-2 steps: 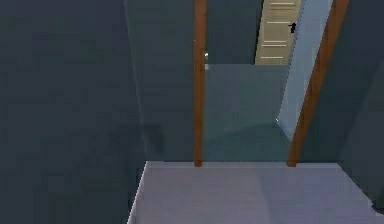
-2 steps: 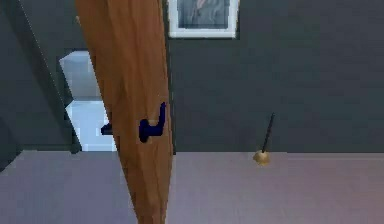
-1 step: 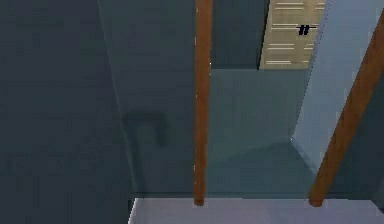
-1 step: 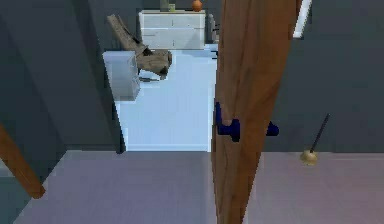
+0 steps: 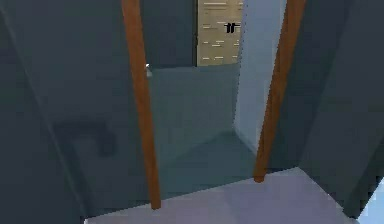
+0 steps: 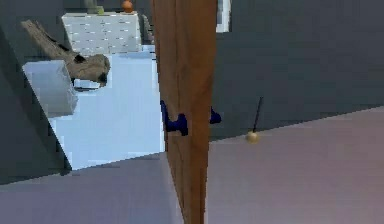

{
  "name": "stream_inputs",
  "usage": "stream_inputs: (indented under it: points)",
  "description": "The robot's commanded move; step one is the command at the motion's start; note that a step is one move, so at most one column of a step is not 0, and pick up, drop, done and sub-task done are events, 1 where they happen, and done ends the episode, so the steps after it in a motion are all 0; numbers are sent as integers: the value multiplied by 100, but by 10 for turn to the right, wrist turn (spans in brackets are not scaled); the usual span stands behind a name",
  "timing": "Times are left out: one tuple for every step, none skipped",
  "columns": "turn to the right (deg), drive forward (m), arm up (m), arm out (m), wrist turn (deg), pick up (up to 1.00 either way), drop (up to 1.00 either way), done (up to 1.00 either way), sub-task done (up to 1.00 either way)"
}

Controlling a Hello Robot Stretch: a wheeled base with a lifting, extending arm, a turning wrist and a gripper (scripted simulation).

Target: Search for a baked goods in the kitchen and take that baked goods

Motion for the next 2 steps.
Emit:
stream_inputs:
  points:
    - [0,100,0,0,0,0,0,0,0]
    - [0,100,0,0,0,0,0,0,0]
